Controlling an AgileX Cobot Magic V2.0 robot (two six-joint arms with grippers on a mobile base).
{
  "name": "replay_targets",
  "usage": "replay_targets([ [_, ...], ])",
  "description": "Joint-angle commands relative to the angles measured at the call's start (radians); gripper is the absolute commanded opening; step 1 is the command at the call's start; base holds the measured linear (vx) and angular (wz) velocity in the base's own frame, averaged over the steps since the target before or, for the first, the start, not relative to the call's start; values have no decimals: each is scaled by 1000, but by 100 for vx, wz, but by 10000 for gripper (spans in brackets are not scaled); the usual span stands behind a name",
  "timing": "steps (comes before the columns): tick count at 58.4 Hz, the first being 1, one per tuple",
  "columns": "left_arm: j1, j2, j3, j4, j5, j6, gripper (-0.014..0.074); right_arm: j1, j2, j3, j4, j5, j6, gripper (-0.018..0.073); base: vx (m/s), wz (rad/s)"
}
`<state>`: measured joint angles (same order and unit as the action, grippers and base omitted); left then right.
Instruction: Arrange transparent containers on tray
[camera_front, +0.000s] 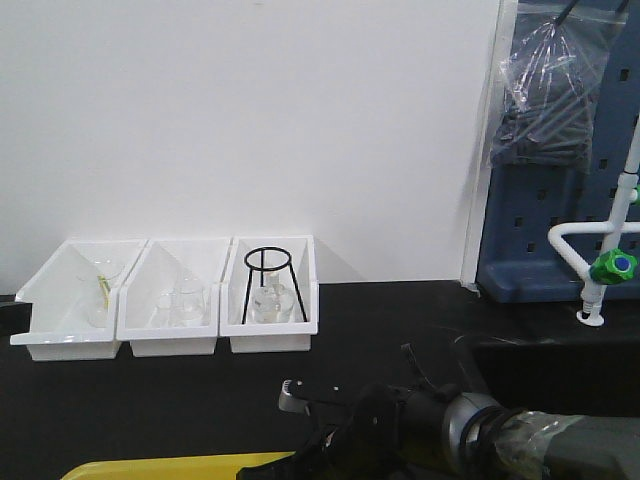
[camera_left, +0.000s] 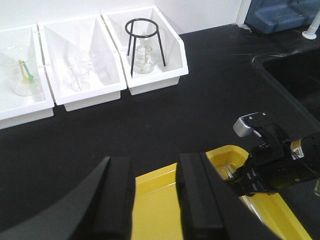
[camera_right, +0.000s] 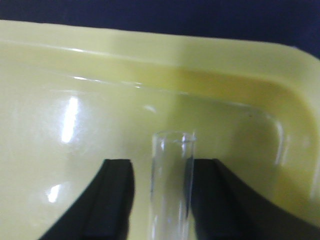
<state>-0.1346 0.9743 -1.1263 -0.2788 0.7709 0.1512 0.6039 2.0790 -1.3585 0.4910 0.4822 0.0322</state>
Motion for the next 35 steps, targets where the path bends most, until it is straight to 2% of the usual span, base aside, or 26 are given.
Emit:
replay_targets([
  [1,-4,-14,-32,-19,-68,0,344,-3,-54,-26,1,-31,-14,480,0,0],
  [6,-4,-14,-32,-19,-66,0,344,-3,-71,-26,-1,-29,-41,508,0,0],
  [14,-4,-14,-32,-19,-66,2,341,-3,-133,-26,-2,-43,-88,463,0,0],
  [21,-4,-14,-32,-19,-67,3,275,-3,-243,-26,-7,-51,-159,274,0,0],
  [28,-4,-37,-30,-19,-66,33,74,-3,-392,-26,-36,-35,-255,-5,0,0],
  [31,-4,-60,-30,-19,-64,48,-10,-3,-468,-26,-59,-26,-282,-14,0,0],
  [35,-4,-92,-23,-19,-60,63,-9,-3,-564,-20,-91,-15,-324,-13,0,0],
])
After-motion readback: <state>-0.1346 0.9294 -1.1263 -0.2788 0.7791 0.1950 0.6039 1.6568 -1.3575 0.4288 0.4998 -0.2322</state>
